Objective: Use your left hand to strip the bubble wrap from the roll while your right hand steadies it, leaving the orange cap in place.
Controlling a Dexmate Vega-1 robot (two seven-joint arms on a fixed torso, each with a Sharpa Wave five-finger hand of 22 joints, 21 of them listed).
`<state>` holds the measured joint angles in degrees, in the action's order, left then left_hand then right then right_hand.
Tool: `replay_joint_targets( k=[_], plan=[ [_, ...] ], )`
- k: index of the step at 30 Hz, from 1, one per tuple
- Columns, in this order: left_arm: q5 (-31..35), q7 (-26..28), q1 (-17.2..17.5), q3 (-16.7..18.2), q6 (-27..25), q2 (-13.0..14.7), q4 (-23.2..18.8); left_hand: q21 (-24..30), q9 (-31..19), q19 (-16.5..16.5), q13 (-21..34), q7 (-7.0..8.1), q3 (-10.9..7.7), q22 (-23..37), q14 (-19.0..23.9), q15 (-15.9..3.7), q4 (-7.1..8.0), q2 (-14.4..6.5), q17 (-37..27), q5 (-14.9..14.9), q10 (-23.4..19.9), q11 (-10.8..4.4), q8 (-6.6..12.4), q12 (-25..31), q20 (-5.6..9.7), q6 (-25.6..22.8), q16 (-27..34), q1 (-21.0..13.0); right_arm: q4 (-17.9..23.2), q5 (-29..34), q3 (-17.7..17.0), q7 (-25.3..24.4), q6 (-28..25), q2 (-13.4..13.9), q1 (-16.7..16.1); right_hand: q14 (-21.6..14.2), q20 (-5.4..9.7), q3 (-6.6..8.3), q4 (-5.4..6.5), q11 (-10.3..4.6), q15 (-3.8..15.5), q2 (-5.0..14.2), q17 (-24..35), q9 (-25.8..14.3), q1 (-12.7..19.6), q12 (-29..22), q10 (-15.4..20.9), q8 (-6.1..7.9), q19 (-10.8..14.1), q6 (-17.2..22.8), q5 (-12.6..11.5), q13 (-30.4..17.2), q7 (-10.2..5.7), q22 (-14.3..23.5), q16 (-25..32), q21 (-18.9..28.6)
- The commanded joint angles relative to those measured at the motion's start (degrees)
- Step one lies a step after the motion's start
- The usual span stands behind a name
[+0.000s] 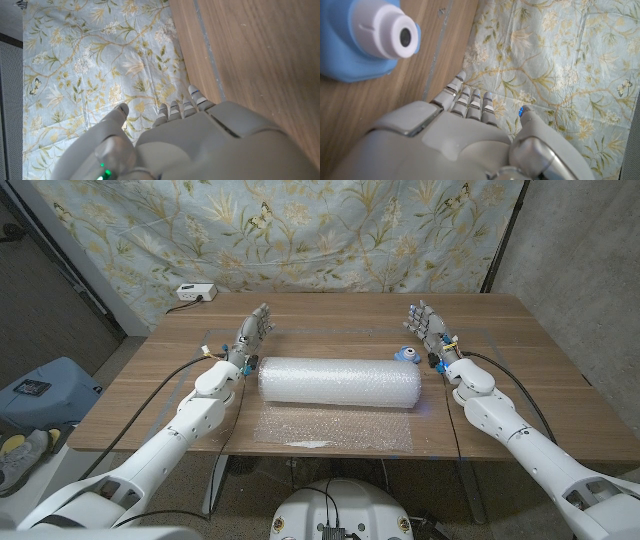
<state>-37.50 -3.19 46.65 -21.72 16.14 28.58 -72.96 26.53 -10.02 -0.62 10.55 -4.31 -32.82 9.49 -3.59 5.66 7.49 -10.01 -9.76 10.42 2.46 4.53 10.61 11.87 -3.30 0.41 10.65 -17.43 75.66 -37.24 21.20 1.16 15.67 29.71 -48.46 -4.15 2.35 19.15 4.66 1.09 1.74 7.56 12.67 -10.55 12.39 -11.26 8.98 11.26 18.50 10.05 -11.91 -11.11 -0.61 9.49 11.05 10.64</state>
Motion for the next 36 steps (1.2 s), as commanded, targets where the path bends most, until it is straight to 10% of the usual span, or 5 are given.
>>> replay_joint_targets(
  k=[1, 36],
  plan=[
    [-0.5, -1.9, -1.4, -0.6, -0.5, -0.5, 1.5, 0.1, -0.1, 0.4, 0.2, -0.47, -0.52, 0.2, 0.4, 0.55, -0.36, 0.0, -0.2, 0.2, -0.4, 0.63, 0.38, 0.5, -0.48, -0.4, 0.3, -0.7, 1.7, 0.3, 0.1, -1.0, -0.9, 0.5, -0.9, -0.7, 0.93, 0.41, -0.08, 0.15, -0.21, -0.14, 0.2, -0.2, 0.6, -0.4, 0.5, 0.38, 0.5, 0.6, -0.3, -0.1, -0.01, 0.2, 0.5, 0.2],
    [-2.9, -2.2, 2.4, 1.4, -0.1, 1.4, -3.0, -0.9, -0.1, 1.1, 0.2, -0.61, -1.52, 0.2, 1.1, 0.85, -2.99, 0.6, 0.1, -0.1, -1.5, 0.69, 0.23, 0.5, -0.63, -1.0, 0.0, -2.2, 19.6, 13.3, 3.0, -6.2, -14.3, 12.1, -0.6, 0.1, -0.82, 1.25, -4.18, 1.31, -2.38, -1.77, -1.1, -0.2, 3.8, -0.2, 0.1, 0.32, -1.1, 1.6, 0.4, -0.2, 0.63, 0.2, 0.0, -0.1]
  ],
)
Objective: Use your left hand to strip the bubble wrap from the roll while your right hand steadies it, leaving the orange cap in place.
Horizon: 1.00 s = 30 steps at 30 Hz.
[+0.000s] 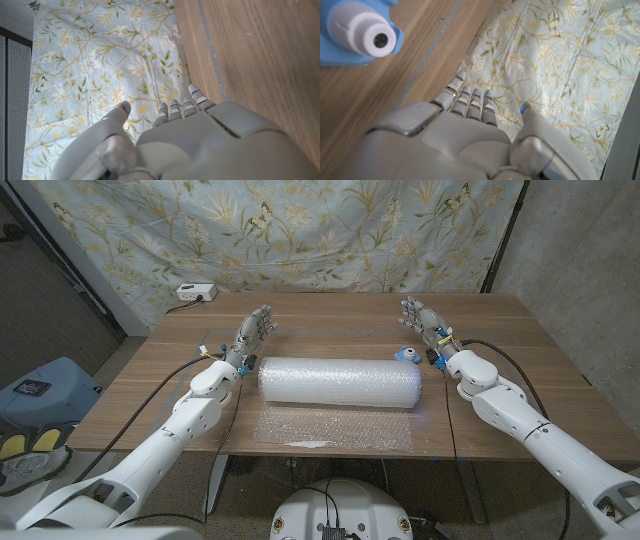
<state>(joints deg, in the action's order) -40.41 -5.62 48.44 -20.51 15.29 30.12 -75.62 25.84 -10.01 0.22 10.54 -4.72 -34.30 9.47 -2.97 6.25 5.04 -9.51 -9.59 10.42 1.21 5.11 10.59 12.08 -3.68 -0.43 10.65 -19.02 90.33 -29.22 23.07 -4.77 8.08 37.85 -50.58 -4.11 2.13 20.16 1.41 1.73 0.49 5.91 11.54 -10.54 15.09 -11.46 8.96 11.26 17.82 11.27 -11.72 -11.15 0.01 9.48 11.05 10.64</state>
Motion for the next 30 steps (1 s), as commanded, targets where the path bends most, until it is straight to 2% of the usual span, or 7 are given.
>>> replay_joint_targets(
  k=[1, 10, 17, 30],
  plan=[
    [-0.1, 0.4, 0.6, 0.2, 0.8, -0.3, -0.3, -0.2, -0.1, 0.2, 0.2, -0.20, -0.05, 0.2, 0.5, 0.26, -0.59, 0.1, -0.1, -0.1, -0.3, 0.12, 0.24, 0.3, -0.25, -0.2, 0.0, -0.7, 5.3, 5.6, 1.3, -0.2, -7.3, 4.2, 1.7, 0.1, -1.23, 0.31, -1.25, 0.88, -1.43, -0.12, 0.0, -0.3, 1.3, 0.1, 0.1, 0.30, -0.6, 0.4, 0.2, -0.2, 0.01, 0.2, 0.0, -0.1],
    [-0.6, -0.6, 0.9, 0.5, 0.7, 0.4, 0.0, -0.5, -0.1, 0.2, 0.2, -0.11, -0.22, 0.2, 0.5, 0.30, -1.15, 0.2, -0.1, -0.2, -0.3, 0.24, 0.16, 0.2, -0.33, -0.1, -0.1, -1.0, 12.9, 12.1, 4.0, -1.5, -17.4, 7.6, 4.5, 0.3, -2.09, 0.55, -2.60, 1.54, -2.30, -0.32, -0.2, -0.3, 2.4, 0.1, -0.2, 0.00, -1.1, -0.2, 0.5, -0.2, 0.68, 0.3, 0.0, -0.1],
    [-1.2, -1.8, 1.0, 0.5, 0.4, 0.7, 0.3, -0.7, -0.2, 0.2, 0.2, -0.17, -0.36, 0.2, 0.5, 0.35, -1.59, 0.1, -0.1, -0.2, -0.3, 0.26, 0.10, 0.2, -0.37, -0.1, -0.1, -1.2, 18.6, 16.2, 5.9, -0.9, -24.7, 9.7, 6.4, 0.6, -2.48, 0.81, -3.89, 1.05, -2.76, -0.49, -0.3, -0.3, 3.5, 0.4, -1.2, -0.40, -1.8, -1.3, 0.7, -0.3, 0.80, 0.3, 0.0, -0.2],
    [-1.4, -2.2, 1.4, 0.7, -0.1, 1.5, -0.9, -1.1, -0.2, 0.4, 0.2, -0.23, -0.62, 0.3, 0.5, 0.36, -2.41, 0.1, -0.1, -0.3, -0.4, 0.32, 0.06, 0.1, -0.41, -0.1, -0.2, -1.8, 24.7, 19.1, 7.3, 0.7, -31.9, 11.6, 7.3, 1.9, -3.20, 1.19, -5.86, 1.96, -3.47, -0.67, -0.3, -0.3, 5.2, 0.8, -3.0, -0.69, -3.2, -3.0, 1.1, -0.3, 1.33, 0.3, -0.2, -0.3]
  ],
)
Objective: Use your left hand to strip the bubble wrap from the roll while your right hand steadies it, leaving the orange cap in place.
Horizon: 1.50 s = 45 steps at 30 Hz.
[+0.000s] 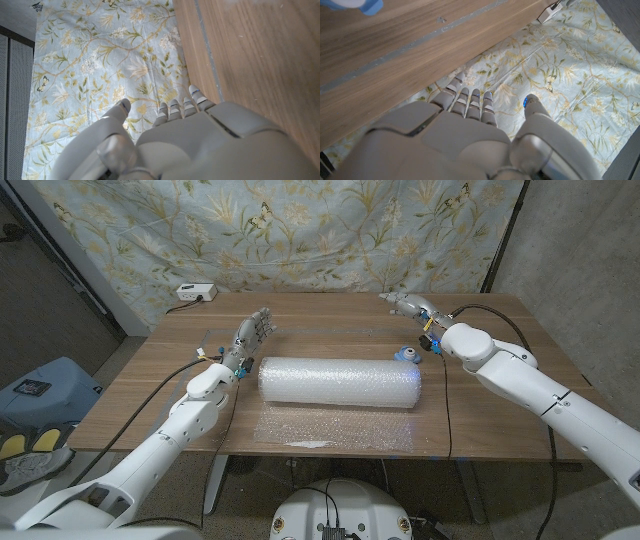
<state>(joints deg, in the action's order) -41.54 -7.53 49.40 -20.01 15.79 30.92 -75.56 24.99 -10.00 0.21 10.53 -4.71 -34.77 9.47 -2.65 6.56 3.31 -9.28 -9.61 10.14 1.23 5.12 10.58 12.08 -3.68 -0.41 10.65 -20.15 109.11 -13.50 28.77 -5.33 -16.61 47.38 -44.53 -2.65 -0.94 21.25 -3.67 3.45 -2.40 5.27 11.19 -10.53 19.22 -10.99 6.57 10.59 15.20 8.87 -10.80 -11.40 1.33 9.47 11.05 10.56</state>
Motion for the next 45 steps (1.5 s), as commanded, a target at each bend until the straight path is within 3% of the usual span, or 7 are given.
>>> replay_joint_targets(
  k=[1, 10, 17, 24, 35, 45],
  plan=[
    [-0.6, -0.9, 0.5, 0.3, -0.2, 0.6, -0.8, -0.3, -0.2, 0.4, 0.2, -0.22, -0.16, 0.3, 0.2, 0.05, -0.73, -0.1, 0.0, 0.0, -0.4, 0.33, 0.05, 0.1, -0.42, -0.1, -0.2, -0.6, 6.4, 3.4, 1.6, 1.3, -7.7, 2.2, 1.2, 0.5, -0.14, 0.11, -0.86, 0.28, -0.61, -0.03, 0.1, -0.3, 1.1, 0.3, -0.7, -0.03, -0.6, -0.7, 0.2, -0.1, 0.02, 0.3, -0.2, -0.2],
    [-0.7, -0.6, 1.4, 0.7, 0.4, 0.8, -1.4, -0.6, -0.2, 0.4, 0.2, -0.32, -0.30, 0.3, 0.2, 0.08, -1.32, -0.1, 0.0, 0.0, -0.3, 0.53, 0.02, 0.0, -0.56, -0.1, -0.2, -1.0, 10.6, 4.0, 1.7, 3.2, -11.6, 4.5, 1.2, 1.0, -0.17, 0.23, -1.70, 0.55, -1.00, -0.12, 0.1, -0.3, 1.8, 0.3, -1.4, -0.07, -1.1, -1.4, 0.4, -0.1, 0.97, 0.3, -0.2, -0.2],
    [-1.1, -0.8, 1.8, 0.8, 0.6, 0.7, -1.0, -0.8, -0.2, 0.5, 0.2, -0.31, -0.36, 0.3, 0.2, 0.08, -1.63, -0.1, 0.0, 0.0, -0.3, 0.60, -0.01, -0.1, -0.62, -0.1, -0.3, -1.2, 13.2, 5.2, 3.1, 5.6, -14.9, 6.1, 2.3, 2.2, -0.17, 0.90, -3.33, 0.80, -1.26, -0.02, 0.0, -0.3, 3.6, 0.4, -2.6, 0.07, -2.2, -2.0, 0.4, 0.0, 1.22, 0.3, -0.4, -0.3],
    [-1.2, -1.3, 1.5, 0.7, 0.4, 0.8, -0.7, -0.9, -0.2, 0.5, 0.2, -0.26, -0.40, 0.3, 0.2, 0.07, -1.92, -0.1, 0.0, 0.0, -0.2, 0.53, -0.03, -0.1, -0.60, -0.1, -0.3, -1.3, 15.2, 6.4, 4.2, 6.7, -17.0, 6.6, 3.1, 2.7, -0.24, 1.21, -4.22, 0.92, -1.46, -0.13, 0.0, -0.3, 4.6, 0.4, -3.1, 0.14, -2.7, -2.3, 0.3, 0.0, 1.27, 0.3, -0.4, -0.3],
    [-1.2, -1.8, 0.8, 0.9, 1.0, 0.5, 0.2, -1.2, -0.2, 0.5, 0.2, -0.25, -0.43, 0.3, 0.1, 0.23, -2.32, -0.2, 0.0, 0.0, -0.2, 0.52, -0.07, -0.2, -0.75, 0.0, -0.3, -1.5, 17.4, 9.8, 7.6, 10.8, -21.2, 7.2, 7.0, 4.0, -1.15, 2.25, -6.13, 1.70, -2.46, -0.21, 0.0, -0.3, 7.6, 0.3, -4.5, 0.12, -3.7, -3.8, 0.0, 0.0, 2.21, 0.3, -0.4, -0.2],
    [-1.2, -2.4, 0.2, 0.8, 1.0, 0.3, 0.8, -1.5, -0.2, 0.5, 0.2, -0.23, -0.38, 0.3, 0.0, 0.26, -2.65, -0.2, -0.1, 0.0, -0.2, 0.57, -0.08, -0.2, -0.77, 0.1, -0.3, -1.7, 20.6, 12.8, 10.5, 14.8, -25.6, 7.8, 10.4, 5.0, -1.49, 2.56, -6.52, 1.99, -3.12, -0.58, 0.0, -0.3, 9.0, 0.4, -5.4, -0.03, -4.6, -5.1, -0.1, 0.0, 2.61, 0.3, -0.4, -0.3]
  ],
)
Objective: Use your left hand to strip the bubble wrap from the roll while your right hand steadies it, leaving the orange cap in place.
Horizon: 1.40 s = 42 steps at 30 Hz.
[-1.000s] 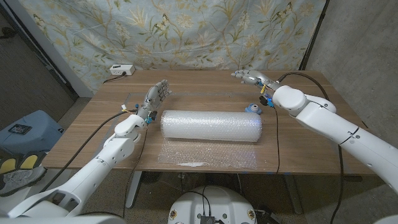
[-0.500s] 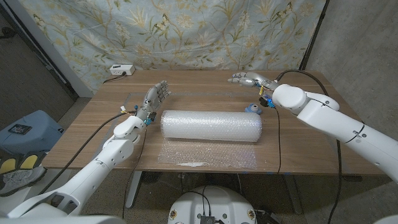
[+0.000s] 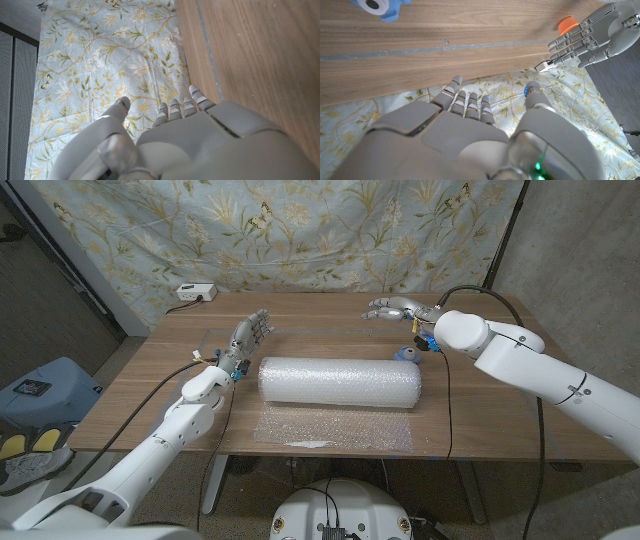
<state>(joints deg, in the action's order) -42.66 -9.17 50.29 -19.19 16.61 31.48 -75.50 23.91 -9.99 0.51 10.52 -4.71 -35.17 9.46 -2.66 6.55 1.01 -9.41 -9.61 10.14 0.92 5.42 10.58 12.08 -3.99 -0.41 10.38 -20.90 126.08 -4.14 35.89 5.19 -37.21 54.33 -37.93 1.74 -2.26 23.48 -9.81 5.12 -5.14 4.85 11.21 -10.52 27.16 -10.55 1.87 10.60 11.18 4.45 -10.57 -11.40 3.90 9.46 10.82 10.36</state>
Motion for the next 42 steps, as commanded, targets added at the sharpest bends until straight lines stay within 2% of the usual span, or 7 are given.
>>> replay_joint_targets(
  k=[1, 14, 19, 28, 31, 38, 42],
  plan=[
    [-0.1, -0.7, -0.7, -0.1, 0.2, -0.3, 0.8, -0.4, -0.2, 0.2, 0.2, -0.26, 0.03, 0.3, 0.0, 0.29, -0.39, -0.1, -0.1, 0.0, 0.1, 0.26, -0.07, -0.2, -0.51, 0.1, -0.1, -0.9, 4.1, 3.7, 3.6, 4.6, -5.7, 0.8, 4.0, 0.7, -0.17, 0.33, -0.39, 0.41, -0.40, -0.22, 0.0, -0.3, 1.1, 0.0, -0.9, -0.07, -0.7, -0.8, -0.3, 0.0, 0.09, 0.3, -0.2, -0.1],
    [-0.5, -1.0, 0.4, 0.4, 0.7, 0.2, -0.3, -0.7, -0.2, 0.3, 0.3, -0.28, 0.18, 0.4, 0.0, 0.32, -0.71, -0.2, -0.1, 0.0, 0.2, 0.28, -0.07, -0.2, -0.50, 0.0, -0.1, -1.0, 9.7, 6.8, 8.3, 9.2, -13.2, 1.0, 7.9, 2.1, -1.02, 0.32, -0.22, 2.26, -1.50, -0.98, 0.0, -0.3, 2.3, 0.2, -3.2, -0.20, -2.1, -2.6, -0.1, 0.0, 0.56, 0.3, -0.2, -0.1],
    [-0.5, -0.8, 0.8, 0.5, 0.7, 0.3, -0.7, -0.8, -0.2, 0.3, 0.3, -0.29, 0.18, 0.4, 0.0, 0.35, -0.81, -0.2, -0.1, 0.0, 0.2, 0.40, -0.06, -0.3, -0.50, 0.0, 0.0, -1.1, 11.0, 7.6, 10.1, 10.8, -15.2, 0.8, 9.7, 2.3, -0.94, 0.29, -0.13, 2.86, -1.36, -1.16, 0.0, -0.3, 2.6, -0.3, -2.5, -0.09, -2.1, -2.9, 0.0, -0.1, 0.76, 0.3, -0.1, 0.1],
    [-1.1, -1.8, 1.2, 0.5, 0.6, 0.7, -1.3, -1.0, -0.2, 0.4, 0.3, -0.34, 0.25, 0.4, -0.1, 0.40, -0.99, -0.3, -0.1, 0.0, 0.2, 0.40, -0.05, -0.3, -0.56, 0.0, 0.0, -1.1, 11.9, 10.8, 16.5, 15.5, -19.6, -0.5, 15.4, 3.5, -1.15, 0.27, -0.07, 3.57, -2.18, -1.49, 0.0, -0.3, 3.2, -0.2, -3.9, -0.18, -3.0, -4.1, 0.1, -0.2, 1.07, 0.3, -0.3, 0.0],
    [-0.9, -1.4, 1.1, 0.5, 0.3, 0.8, -1.5, -1.1, -0.2, 0.4, 0.3, -0.34, 0.27, 0.4, 0.0, 0.40, -1.02, -0.4, -0.2, 0.0, 0.1, 0.53, -0.03, -0.3, -0.59, -0.1, 0.0, -1.1, 12.4, 13.5, 20.9, 17.9, -23.1, -1.3, 19.1, 3.8, -1.49, 0.30, -0.07, 3.99, -2.65, -1.58, 0.1, -0.3, 3.5, -0.2, -4.3, -0.26, -3.3, -4.7, 0.2, -0.2, 1.40, 0.3, -0.2, 0.0],
    [-1.3, -2.3, 1.0, 0.4, 0.8, 0.3, -0.8, -1.2, -0.2, 0.5, 0.3, -0.17, 0.31, 0.4, 0.1, 0.50, -1.10, -0.5, -0.2, 0.0, 0.1, 0.54, 0.03, -0.3, -0.64, -0.2, 0.1, -1.2, 12.2, 13.6, 24.4, 20.7, -25.0, -2.6, 22.7, 4.1, -2.13, 0.39, -0.19, 4.92, -3.31, -1.85, 0.1, -0.3, 4.3, -0.1, -5.2, -0.31, -3.5, -5.8, 0.3, -0.3, 1.97, 0.3, -0.1, 0.1],
    [-1.4, -2.1, 1.3, 0.5, 0.8, 0.3, -0.9, -1.3, -0.2, 0.5, 0.3, -0.03, 0.35, 0.4, 0.1, 0.52, -1.10, -0.5, -0.2, 0.0, 0.1, 0.54, 0.04, -0.3, -0.68, -0.3, 0.1, -1.1, 12.3, 14.1, 26.9, 22.0, -25.8, -3.1, 25.0, 4.6, -2.98, 0.28, -0.46, 5.54, -4.24, -2.80, 0.1, -0.3, 5.2, -0.2, -5.8, -0.18, -3.9, -6.7, 0.2, -0.4, 2.66, 0.3, -0.1, 0.1]
  ],
)
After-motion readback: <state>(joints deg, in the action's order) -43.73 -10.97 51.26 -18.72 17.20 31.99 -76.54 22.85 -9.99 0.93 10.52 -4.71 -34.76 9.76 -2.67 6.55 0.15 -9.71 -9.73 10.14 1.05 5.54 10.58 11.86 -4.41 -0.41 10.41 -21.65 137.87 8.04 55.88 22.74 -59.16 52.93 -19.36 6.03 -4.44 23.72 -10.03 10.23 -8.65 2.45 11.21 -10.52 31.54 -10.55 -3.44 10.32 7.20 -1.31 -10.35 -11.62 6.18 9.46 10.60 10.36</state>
